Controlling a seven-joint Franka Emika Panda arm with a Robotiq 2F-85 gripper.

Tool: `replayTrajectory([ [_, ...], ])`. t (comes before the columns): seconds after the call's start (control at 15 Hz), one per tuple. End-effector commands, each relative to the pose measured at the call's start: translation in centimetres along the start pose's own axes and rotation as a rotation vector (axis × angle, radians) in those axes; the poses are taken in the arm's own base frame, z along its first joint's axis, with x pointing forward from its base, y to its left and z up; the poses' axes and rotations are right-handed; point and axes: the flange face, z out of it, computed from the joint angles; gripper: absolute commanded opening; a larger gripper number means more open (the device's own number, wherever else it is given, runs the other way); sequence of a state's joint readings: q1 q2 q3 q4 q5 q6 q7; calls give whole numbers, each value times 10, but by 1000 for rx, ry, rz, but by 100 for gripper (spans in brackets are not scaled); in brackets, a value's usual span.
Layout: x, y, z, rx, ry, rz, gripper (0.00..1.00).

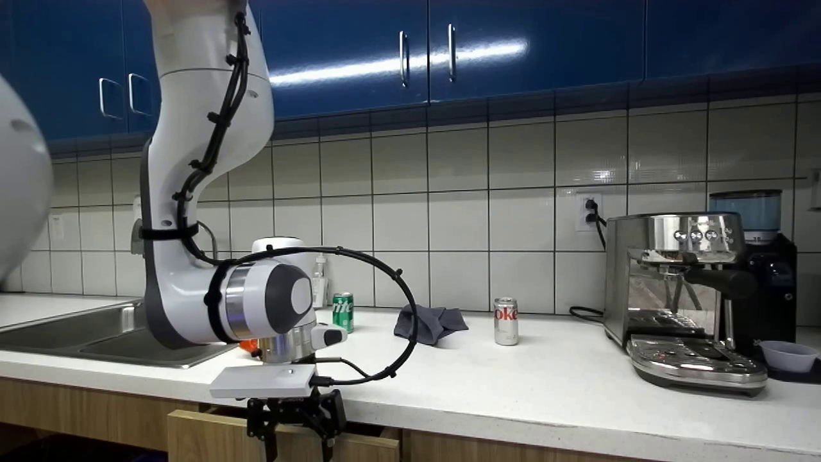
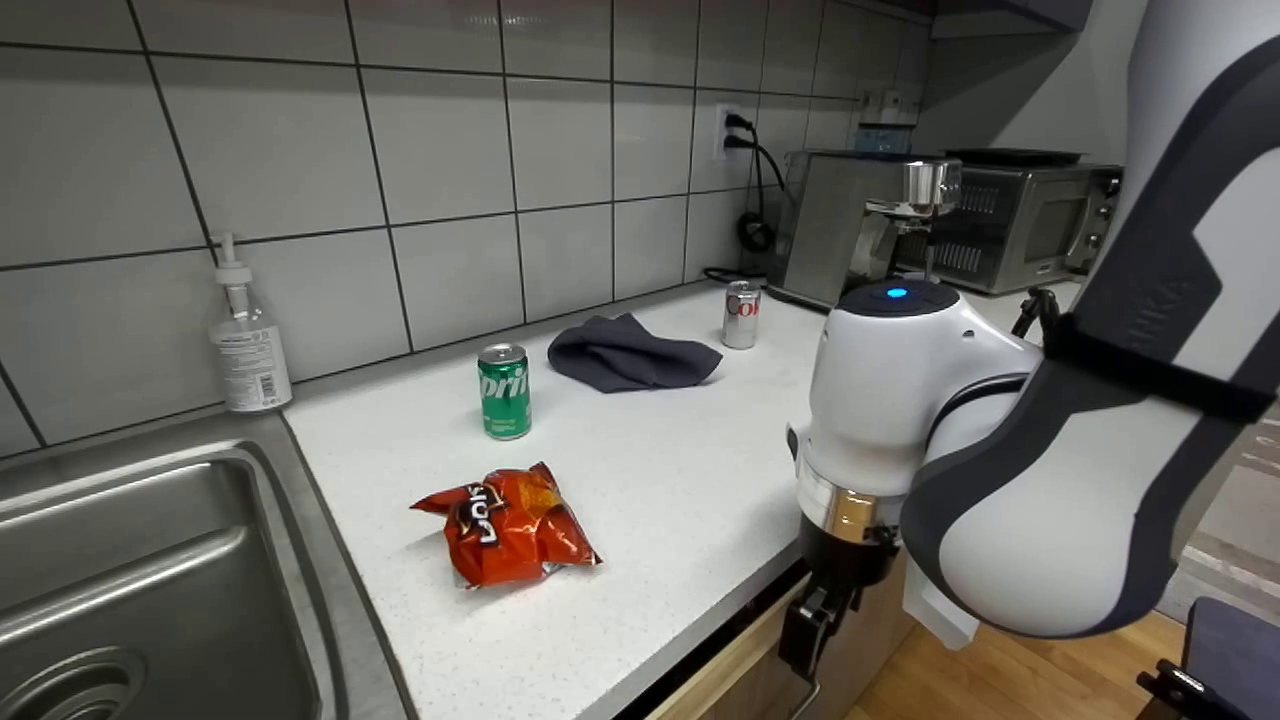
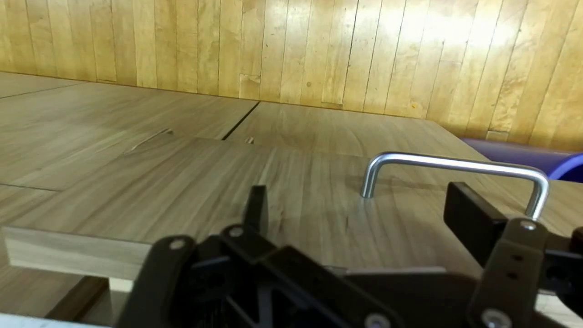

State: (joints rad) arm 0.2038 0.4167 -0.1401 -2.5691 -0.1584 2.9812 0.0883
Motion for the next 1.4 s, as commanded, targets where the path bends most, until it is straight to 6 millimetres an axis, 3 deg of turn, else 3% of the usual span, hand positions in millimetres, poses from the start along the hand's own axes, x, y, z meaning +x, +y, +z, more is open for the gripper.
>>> replayTrajectory([
  [0.0,31,-3,-2,-13,68,5,100],
  [0.4,55,-1,-1,-17,125,34,100],
  [0.67,58,-3,2,-18,141,66,100],
  [1.33,39,-1,-11,-5,118,74,100],
])
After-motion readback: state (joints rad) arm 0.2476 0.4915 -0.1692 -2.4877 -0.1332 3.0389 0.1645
